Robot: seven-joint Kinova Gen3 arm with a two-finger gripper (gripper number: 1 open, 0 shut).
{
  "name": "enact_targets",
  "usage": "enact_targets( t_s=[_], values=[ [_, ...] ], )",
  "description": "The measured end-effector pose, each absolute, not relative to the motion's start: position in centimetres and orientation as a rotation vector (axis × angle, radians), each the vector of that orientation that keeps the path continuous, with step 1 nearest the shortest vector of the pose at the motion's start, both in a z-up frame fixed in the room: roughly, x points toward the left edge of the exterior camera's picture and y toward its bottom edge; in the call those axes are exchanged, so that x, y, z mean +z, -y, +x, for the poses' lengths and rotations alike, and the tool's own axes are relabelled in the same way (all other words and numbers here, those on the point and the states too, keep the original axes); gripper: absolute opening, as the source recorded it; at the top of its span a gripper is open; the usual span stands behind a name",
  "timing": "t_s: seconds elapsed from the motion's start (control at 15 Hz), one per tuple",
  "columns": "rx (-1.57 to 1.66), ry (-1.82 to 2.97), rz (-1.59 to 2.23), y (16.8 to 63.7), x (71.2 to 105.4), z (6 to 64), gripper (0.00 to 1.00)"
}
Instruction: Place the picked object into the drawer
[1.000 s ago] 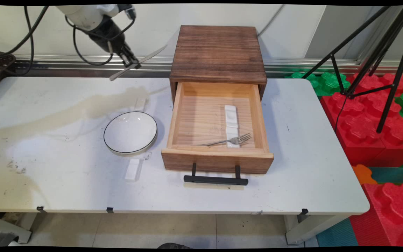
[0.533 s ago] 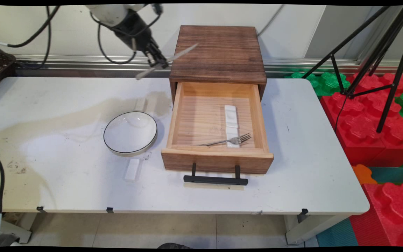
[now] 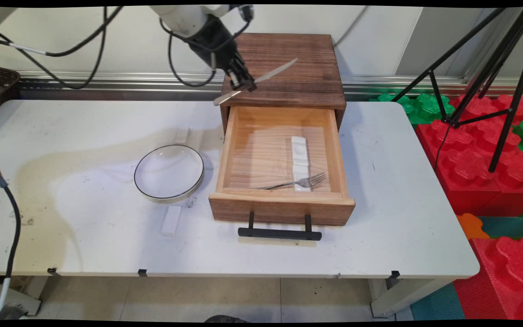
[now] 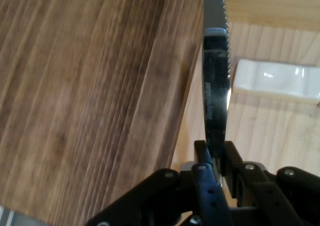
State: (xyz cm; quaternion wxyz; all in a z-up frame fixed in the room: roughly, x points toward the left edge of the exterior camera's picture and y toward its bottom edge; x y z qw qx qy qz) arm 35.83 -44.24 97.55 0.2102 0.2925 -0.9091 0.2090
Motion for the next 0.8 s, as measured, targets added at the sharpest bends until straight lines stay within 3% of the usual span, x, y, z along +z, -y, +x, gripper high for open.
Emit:
enact_targets(
  t_s=[0.8],
  values=[
    [0.531,2.528,0.7,46.9,94.4,30.4,0.0]
  ],
)
